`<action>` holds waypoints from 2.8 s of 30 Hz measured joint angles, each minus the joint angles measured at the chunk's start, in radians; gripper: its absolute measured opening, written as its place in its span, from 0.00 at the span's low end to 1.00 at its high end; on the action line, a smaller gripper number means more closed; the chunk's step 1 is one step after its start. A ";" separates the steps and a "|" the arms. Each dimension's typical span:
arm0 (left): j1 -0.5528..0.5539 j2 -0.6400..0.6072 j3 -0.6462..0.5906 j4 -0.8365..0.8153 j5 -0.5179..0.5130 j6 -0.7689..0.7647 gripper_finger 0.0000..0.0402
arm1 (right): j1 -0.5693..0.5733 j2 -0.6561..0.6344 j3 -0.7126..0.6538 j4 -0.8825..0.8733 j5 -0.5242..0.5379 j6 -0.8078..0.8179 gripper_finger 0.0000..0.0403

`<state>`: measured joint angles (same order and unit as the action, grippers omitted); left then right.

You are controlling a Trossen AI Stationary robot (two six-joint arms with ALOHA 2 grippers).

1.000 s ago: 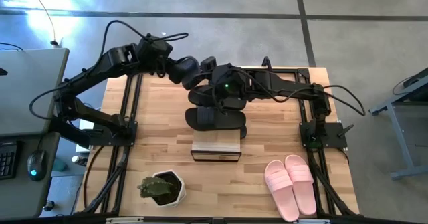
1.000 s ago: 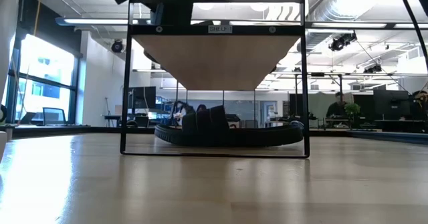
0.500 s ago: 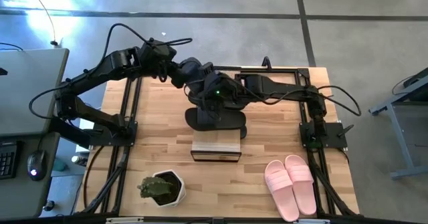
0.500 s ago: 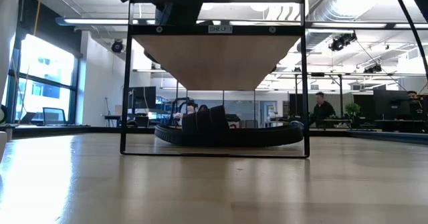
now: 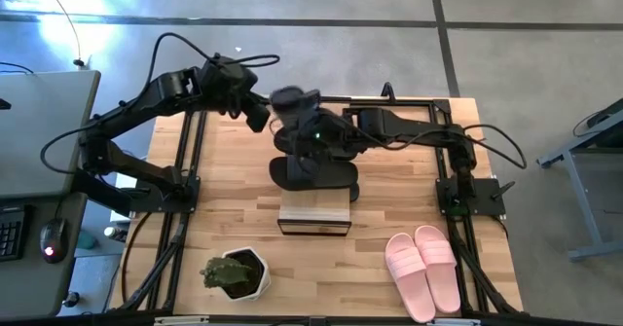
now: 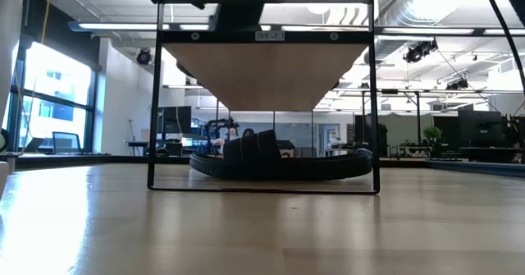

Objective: Pick and place slides into the shelf
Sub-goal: Put the black slipper under the shelf

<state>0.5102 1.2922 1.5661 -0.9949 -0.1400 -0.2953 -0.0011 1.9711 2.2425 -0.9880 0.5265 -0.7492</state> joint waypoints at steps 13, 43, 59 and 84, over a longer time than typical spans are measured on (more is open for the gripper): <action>0.000 -0.097 0.000 0.001 0.019 0.037 0.33 | 0.010 -0.141 0.000 -0.091 0.080 0.176 0.10; 0.000 -0.163 0.000 0.013 0.017 0.076 0.30 | 0.720 -0.574 -0.700 -0.577 0.456 1.754 0.10; 0.000 -0.163 0.000 0.013 0.017 0.081 0.30 | 0.699 -0.575 -1.091 -0.563 0.308 2.016 0.10; 0.000 -0.142 -0.001 -0.022 0.017 0.082 0.30 | 0.584 -0.573 -1.408 0.085 0.055 1.838 0.14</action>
<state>0.5099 1.1502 1.5650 -1.0170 -0.1227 -0.2133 0.5826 1.3979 0.8345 -0.9033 0.5817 1.0889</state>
